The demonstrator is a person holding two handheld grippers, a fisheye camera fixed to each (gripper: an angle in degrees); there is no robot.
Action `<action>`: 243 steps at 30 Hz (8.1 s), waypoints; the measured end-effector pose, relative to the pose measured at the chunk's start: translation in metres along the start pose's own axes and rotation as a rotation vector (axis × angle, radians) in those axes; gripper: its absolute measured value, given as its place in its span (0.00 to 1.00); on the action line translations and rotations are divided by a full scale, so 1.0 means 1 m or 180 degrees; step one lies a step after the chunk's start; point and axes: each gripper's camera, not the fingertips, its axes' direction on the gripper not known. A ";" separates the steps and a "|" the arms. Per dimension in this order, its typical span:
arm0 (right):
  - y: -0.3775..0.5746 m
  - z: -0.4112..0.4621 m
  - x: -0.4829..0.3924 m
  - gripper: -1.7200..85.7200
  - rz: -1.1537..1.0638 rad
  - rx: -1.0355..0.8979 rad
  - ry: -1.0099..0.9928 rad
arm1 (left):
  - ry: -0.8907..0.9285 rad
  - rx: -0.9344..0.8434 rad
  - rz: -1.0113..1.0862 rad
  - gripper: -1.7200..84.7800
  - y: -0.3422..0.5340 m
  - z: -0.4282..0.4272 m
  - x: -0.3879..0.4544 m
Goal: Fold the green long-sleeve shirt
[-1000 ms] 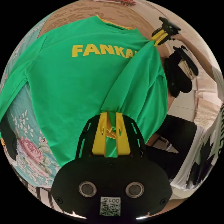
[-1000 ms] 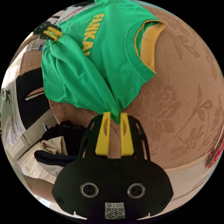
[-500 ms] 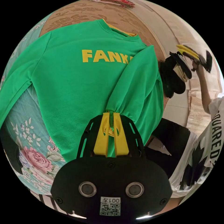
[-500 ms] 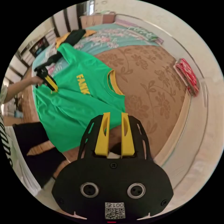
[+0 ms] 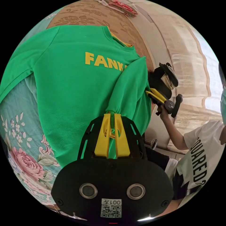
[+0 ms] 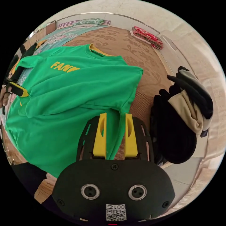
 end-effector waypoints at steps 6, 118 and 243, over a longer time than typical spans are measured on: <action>0.014 0.054 -0.013 0.06 -0.0108 -0.0102 0.0484 | -0.0033 -0.0101 0.0119 0.00 -0.005 -0.017 0.004; -0.497 -0.149 -0.494 0.13 -0.3832 0.0266 -0.3107 | 0.0882 0.4354 -0.3080 0.15 0.520 -0.338 -0.158; -0.445 0.013 0.013 0.06 -0.1708 0.0329 -0.2711 | 0.0422 0.2512 -0.1589 0.09 0.306 -0.172 -0.129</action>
